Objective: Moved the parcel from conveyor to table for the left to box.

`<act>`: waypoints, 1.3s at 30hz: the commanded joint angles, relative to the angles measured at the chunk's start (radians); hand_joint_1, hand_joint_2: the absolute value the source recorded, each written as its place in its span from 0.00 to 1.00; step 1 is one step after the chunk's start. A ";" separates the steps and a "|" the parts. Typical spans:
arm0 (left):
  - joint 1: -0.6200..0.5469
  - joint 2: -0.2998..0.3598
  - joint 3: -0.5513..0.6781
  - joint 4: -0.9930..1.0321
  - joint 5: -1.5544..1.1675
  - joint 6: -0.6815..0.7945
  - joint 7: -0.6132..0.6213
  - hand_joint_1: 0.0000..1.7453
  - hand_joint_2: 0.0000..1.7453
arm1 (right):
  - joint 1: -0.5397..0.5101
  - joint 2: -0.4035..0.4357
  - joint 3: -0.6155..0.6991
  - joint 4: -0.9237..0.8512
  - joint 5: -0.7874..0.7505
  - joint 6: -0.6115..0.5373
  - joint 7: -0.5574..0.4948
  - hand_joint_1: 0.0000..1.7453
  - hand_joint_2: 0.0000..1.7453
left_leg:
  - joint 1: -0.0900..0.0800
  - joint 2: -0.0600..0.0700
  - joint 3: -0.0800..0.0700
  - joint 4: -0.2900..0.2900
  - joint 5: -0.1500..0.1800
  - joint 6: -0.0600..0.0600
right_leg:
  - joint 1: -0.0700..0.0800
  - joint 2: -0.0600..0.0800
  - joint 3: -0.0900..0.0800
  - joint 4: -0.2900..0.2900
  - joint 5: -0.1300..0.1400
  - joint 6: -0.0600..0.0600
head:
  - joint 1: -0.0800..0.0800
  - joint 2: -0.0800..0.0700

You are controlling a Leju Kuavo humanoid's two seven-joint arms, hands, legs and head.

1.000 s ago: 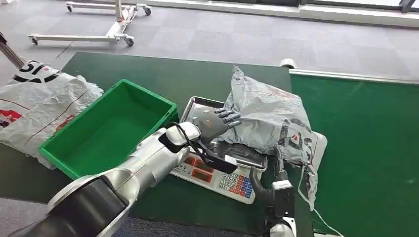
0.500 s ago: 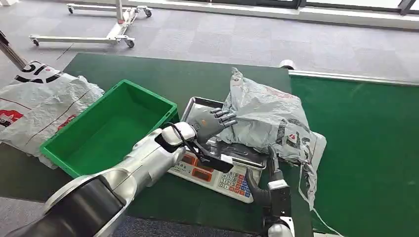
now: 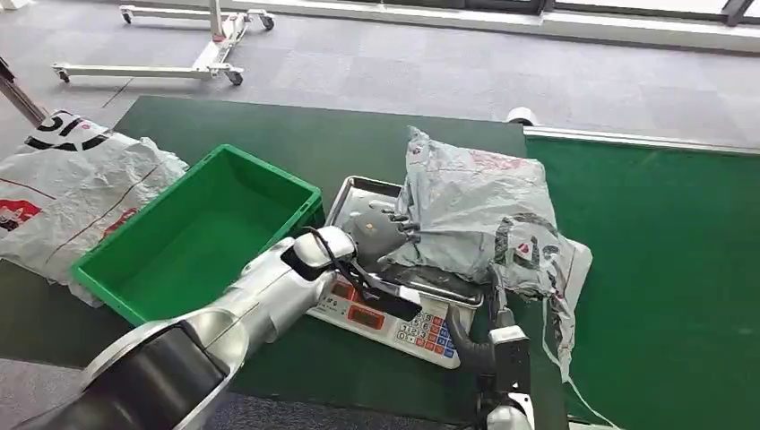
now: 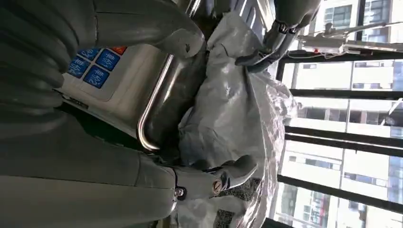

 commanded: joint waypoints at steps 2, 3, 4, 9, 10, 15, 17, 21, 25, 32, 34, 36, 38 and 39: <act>-0.006 0.015 -0.020 0.040 -0.001 -0.001 0.000 1.00 1.00 | -0.015 -0.004 0.008 0.054 -0.010 0.000 -0.009 0.00 1.00 | 0.001 -0.003 0.000 -0.002 0.000 0.000 | 0.000 0.006 0.000 -0.002 0.001 -0.001 | 0.000 0.000; -0.006 0.019 -0.021 0.040 0.000 -0.005 -0.001 1.00 1.00 | -0.015 -0.005 0.010 0.061 -0.015 0.000 -0.014 0.00 1.00 | 0.001 -0.002 -0.001 -0.001 0.000 0.000 | 0.000 0.004 -0.001 -0.001 0.000 -0.001 | 0.000 0.000; -0.005 0.022 -0.022 0.039 0.002 -0.004 -0.002 1.00 1.00 | -0.018 -0.005 0.013 0.067 -0.021 -0.001 -0.018 0.00 1.00 | 0.001 -0.004 0.000 -0.003 0.000 0.000 | 0.001 0.008 -0.001 -0.003 0.001 -0.002 | 0.000 0.000; -0.010 0.026 -0.021 0.037 0.008 0.002 -0.003 1.00 1.00 | -0.022 -0.003 0.017 0.075 -0.035 -0.009 -0.027 0.00 1.00 | 0.001 -0.003 -0.001 -0.002 0.000 0.000 | 0.001 0.009 -0.002 -0.002 0.001 -0.002 | 0.000 0.000; -0.012 0.028 -0.019 0.035 0.010 0.009 -0.002 1.00 1.00 | -0.022 -0.003 0.017 0.076 -0.037 -0.011 -0.028 0.00 1.00 | 0.001 -0.003 -0.002 -0.001 0.000 0.000 | 0.000 0.006 -0.003 -0.001 0.001 -0.001 | 0.000 0.000; -0.027 0.039 -0.011 0.030 0.023 0.027 -0.009 1.00 1.00 | -0.028 -0.004 0.020 0.085 -0.044 -0.017 -0.031 0.00 1.00 | 0.001 -0.002 -0.003 -0.001 0.000 0.000 | 0.001 0.008 -0.004 -0.001 0.001 -0.002 | 0.000 0.000; -0.023 0.042 0.011 0.018 0.045 0.056 -0.008 1.00 1.00 | -0.027 -0.002 0.016 0.083 -0.048 -0.023 -0.031 0.00 1.00 | 0.001 -0.003 -0.003 -0.001 0.000 0.000 | 0.001 0.009 -0.004 -0.002 0.001 -0.002 | 0.000 0.000; -0.104 0.073 0.210 -0.060 0.281 0.170 -0.098 1.00 1.00 | -0.035 -0.010 0.000 0.068 -0.071 -0.057 -0.018 0.00 1.00 | 0.001 -0.002 -0.006 0.001 0.000 0.000 | 0.001 0.007 -0.007 0.001 0.001 -0.002 | 0.000 0.000; -0.106 0.083 0.209 -0.079 0.287 0.152 -0.096 1.00 1.00 | -0.034 -0.011 0.000 0.069 -0.074 -0.056 -0.018 0.00 1.00 | 0.001 -0.002 -0.006 0.001 0.000 0.000 | 0.001 0.007 -0.007 0.001 0.001 -0.001 | 0.000 0.000; -0.094 0.079 0.205 -0.077 0.285 0.166 -0.094 1.00 1.00 | -0.033 -0.010 0.000 0.069 -0.074 -0.057 -0.019 0.00 1.00 | 0.001 -0.002 -0.004 0.000 0.000 0.000 | 0.001 0.005 -0.005 0.000 0.000 -0.001 | 0.000 0.000; -0.094 0.079 0.205 -0.077 0.285 0.166 -0.094 1.00 1.00 | -0.033 -0.010 0.000 0.069 -0.074 -0.057 -0.019 0.00 1.00 | 0.001 -0.002 -0.004 0.000 0.000 0.000 | 0.001 0.006 -0.004 -0.001 0.001 -0.001 | 0.000 0.000; -0.097 0.082 0.236 -0.094 0.327 0.210 -0.126 1.00 1.00 | -0.031 -0.008 -0.007 0.068 -0.083 -0.070 -0.022 0.00 1.00 | 0.001 -0.003 -0.004 0.000 0.000 0.000 | 0.001 0.006 -0.004 0.000 0.001 -0.001 | 0.000 0.000; -0.159 0.150 0.265 -0.196 0.422 0.199 -0.156 1.00 1.00 | -0.017 -0.017 -0.016 0.063 -0.110 -0.087 -0.032 0.00 1.00 | 0.001 -0.003 -0.004 0.000 0.000 0.000 | 0.001 0.008 -0.005 0.000 0.001 -0.002 | 0.000 0.000; -0.183 0.191 0.310 -0.275 0.491 0.175 -0.150 1.00 1.00 | -0.010 -0.018 -0.025 0.060 -0.122 -0.092 -0.037 0.00 1.00 | 0.002 -0.003 -0.006 0.001 0.000 0.000 | 0.002 0.009 -0.006 0.001 0.001 -0.002 | 0.000 0.000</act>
